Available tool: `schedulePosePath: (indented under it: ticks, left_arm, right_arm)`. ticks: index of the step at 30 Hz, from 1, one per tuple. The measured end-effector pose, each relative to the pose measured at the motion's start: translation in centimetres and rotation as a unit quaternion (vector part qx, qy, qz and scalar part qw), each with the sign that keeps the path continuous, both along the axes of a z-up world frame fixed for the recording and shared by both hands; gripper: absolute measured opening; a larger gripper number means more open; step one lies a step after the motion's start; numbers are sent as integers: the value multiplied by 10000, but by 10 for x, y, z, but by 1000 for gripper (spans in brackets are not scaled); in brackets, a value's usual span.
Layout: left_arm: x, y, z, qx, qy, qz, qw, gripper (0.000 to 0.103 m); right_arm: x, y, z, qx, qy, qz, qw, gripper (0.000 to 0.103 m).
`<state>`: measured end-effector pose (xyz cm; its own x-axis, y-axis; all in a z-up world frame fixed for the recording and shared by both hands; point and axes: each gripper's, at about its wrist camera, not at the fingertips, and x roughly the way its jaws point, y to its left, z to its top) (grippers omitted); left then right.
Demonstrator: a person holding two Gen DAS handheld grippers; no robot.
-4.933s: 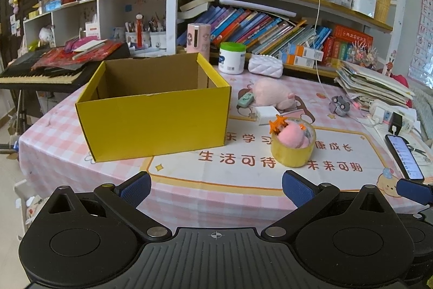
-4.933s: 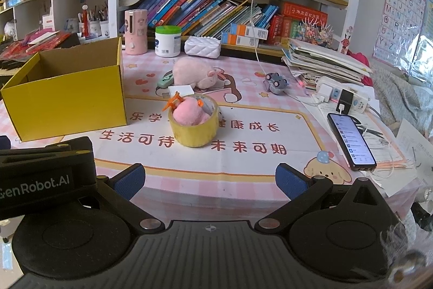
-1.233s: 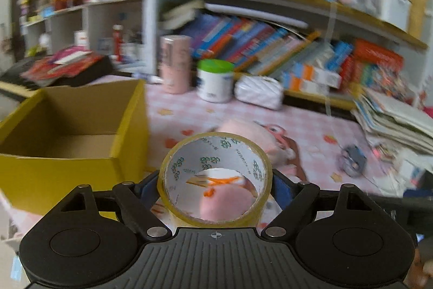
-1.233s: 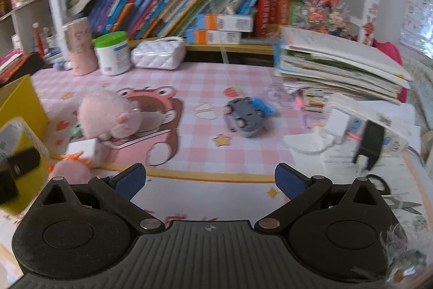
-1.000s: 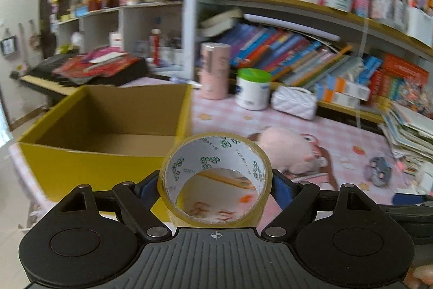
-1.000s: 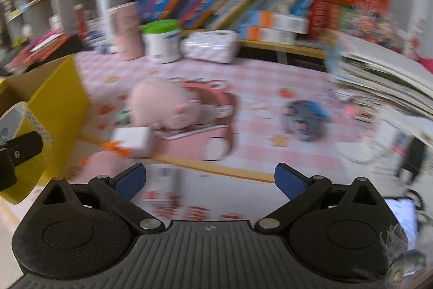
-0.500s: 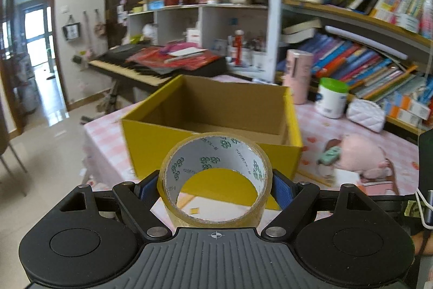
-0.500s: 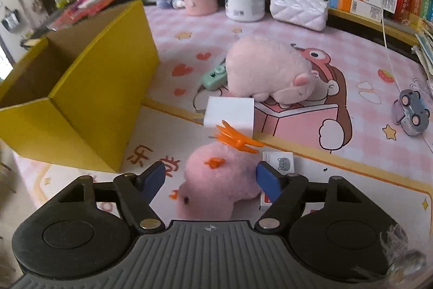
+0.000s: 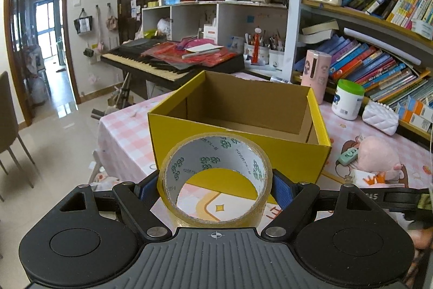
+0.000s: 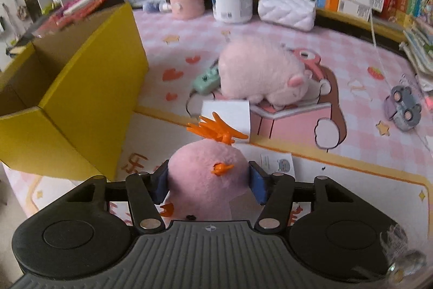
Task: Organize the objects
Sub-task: 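Lift the tape roll with the left tool while the right tool grasps the pink plush chick, then carry the tape roll and the pink chick in both tools toward the yellow box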
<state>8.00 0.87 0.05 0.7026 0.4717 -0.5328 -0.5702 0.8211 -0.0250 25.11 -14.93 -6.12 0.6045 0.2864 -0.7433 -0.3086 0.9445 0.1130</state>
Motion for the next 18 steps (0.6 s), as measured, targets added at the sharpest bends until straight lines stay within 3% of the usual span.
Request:
schedulePosePath:
  ticks: [10, 18]
  left_arm:
    - [-12, 37, 4, -157, -275, -639, 9975, 83]
    - [-36, 77, 2, -374, -254, -968, 9943, 83]
  right_arm:
    - [-55, 10, 47, 205, -562, -338, 9976, 55]
    - [-128, 56, 65, -60, -979, 38, 9952, 55]
